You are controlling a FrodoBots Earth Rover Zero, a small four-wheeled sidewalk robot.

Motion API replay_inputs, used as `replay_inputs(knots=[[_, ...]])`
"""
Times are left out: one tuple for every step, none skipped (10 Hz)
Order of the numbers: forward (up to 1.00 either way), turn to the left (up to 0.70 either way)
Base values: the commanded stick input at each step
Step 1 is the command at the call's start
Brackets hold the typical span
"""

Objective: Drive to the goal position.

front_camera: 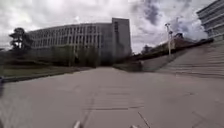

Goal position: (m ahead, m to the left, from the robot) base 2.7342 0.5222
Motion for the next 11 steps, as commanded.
replay_inputs(knots=[[1.00, 0.00], [1.00, 0.00], [1.00, 0.00], [1.00, 0.00], [1.00, 0.00], [1.00, 0.00], [1.00, 0.00], [1.00, 0.00], [1.00, 0.00], [1.00, 0.00], [1.00, 0.00]])
